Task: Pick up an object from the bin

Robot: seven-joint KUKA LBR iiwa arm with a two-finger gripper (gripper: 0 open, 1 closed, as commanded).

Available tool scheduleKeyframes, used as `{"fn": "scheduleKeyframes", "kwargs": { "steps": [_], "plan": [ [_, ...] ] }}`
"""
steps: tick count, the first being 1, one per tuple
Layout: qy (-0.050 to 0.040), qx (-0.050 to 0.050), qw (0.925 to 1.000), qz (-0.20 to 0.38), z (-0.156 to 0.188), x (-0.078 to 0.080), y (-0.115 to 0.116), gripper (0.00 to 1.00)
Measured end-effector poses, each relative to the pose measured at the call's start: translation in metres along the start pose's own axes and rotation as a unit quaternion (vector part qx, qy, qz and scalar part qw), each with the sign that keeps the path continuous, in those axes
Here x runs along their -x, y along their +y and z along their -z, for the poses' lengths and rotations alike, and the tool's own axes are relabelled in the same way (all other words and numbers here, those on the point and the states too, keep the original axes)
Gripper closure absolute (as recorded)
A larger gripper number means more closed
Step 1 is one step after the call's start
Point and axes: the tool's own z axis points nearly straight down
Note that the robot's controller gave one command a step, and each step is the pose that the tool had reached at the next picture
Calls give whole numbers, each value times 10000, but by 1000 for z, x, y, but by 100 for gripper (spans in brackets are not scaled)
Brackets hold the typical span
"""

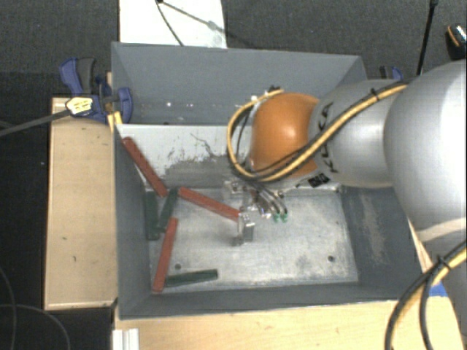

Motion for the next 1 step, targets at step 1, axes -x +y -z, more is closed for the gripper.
{"fn": "scheduleKeyframes", "kwargs": {
  "steps": [1],
  "plan": [
    [-29,-4,10000,-32,3,2,-1,100]
  ]
}}
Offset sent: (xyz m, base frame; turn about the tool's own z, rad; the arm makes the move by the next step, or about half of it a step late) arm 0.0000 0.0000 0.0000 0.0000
